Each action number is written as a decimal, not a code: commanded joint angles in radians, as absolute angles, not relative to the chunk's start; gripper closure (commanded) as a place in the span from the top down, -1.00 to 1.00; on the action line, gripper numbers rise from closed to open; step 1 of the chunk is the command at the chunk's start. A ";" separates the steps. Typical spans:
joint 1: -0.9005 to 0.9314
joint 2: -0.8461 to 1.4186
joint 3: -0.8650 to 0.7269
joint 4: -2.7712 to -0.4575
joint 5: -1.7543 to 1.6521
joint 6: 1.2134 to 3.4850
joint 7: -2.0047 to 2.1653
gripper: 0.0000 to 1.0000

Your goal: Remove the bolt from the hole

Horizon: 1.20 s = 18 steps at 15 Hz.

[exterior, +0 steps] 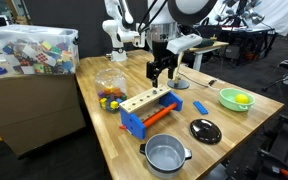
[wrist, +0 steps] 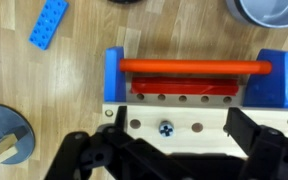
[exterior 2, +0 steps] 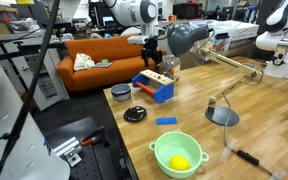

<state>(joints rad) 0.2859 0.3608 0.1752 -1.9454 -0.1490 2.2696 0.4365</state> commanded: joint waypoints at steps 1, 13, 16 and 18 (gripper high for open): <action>0.319 0.426 0.138 -1.881 -0.174 2.312 0.461 1.00; 0.345 0.486 0.125 -1.838 -0.139 2.317 0.447 1.00; 0.360 0.494 0.110 -1.835 -0.160 2.315 0.475 1.00; 0.366 0.503 0.102 -1.834 -0.161 2.318 0.486 1.00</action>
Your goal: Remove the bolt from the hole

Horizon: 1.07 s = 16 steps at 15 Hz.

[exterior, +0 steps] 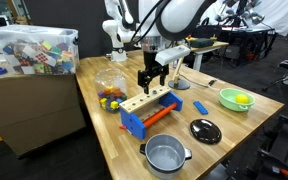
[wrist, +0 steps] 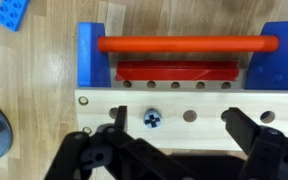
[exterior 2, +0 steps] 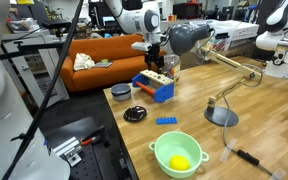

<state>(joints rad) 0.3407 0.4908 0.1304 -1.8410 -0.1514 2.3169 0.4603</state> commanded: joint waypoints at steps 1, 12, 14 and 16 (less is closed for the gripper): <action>0.369 0.508 0.099 -1.832 -0.159 2.319 0.491 1.00; 0.378 0.553 0.066 -1.789 -0.146 2.318 0.559 0.93; 0.377 0.555 0.069 -1.785 -0.141 2.319 0.560 0.45; 0.375 0.558 0.071 -1.785 -0.132 2.319 0.560 0.21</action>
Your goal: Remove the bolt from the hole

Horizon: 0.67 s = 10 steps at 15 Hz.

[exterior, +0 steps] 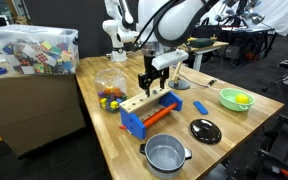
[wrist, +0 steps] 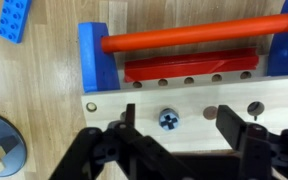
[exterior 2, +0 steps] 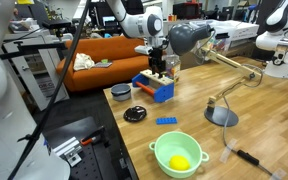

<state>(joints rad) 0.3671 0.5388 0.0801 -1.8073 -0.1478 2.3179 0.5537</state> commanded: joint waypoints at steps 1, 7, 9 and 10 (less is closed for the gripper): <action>0.374 0.559 0.072 -1.785 -0.130 2.319 0.560 0.06; 0.375 0.572 0.073 -1.772 -0.124 2.318 0.559 -0.78; 0.374 0.575 0.073 -1.770 -0.123 2.317 0.559 -0.99; 0.374 0.574 0.074 -1.770 -0.123 2.317 0.558 -0.94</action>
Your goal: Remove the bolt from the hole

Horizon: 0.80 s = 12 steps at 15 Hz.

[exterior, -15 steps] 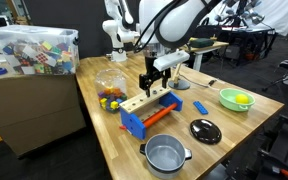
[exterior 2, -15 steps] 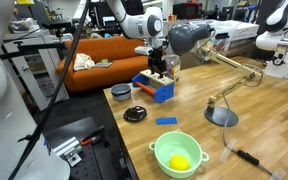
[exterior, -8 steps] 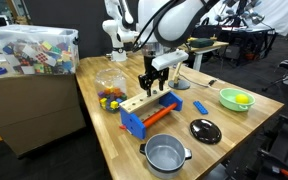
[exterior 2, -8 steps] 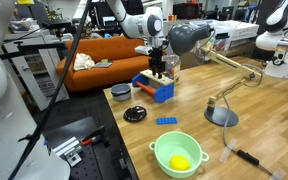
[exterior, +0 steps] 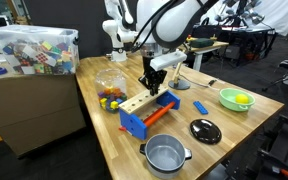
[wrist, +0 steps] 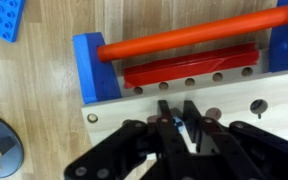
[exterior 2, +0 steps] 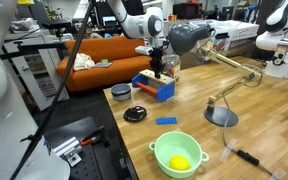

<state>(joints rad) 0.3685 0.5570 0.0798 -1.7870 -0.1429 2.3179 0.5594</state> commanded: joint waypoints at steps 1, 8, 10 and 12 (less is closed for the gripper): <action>0.375 0.575 0.073 -1.770 -0.124 2.315 0.558 -0.90; 0.382 0.547 0.066 -1.792 -0.143 2.322 0.565 -0.90; 0.381 0.540 0.065 -1.797 -0.145 2.320 0.564 -0.90; 0.381 0.536 0.062 -1.800 -0.147 2.317 0.565 -0.90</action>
<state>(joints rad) 0.3688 0.5550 0.0795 -1.7867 -0.1444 2.3178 0.5595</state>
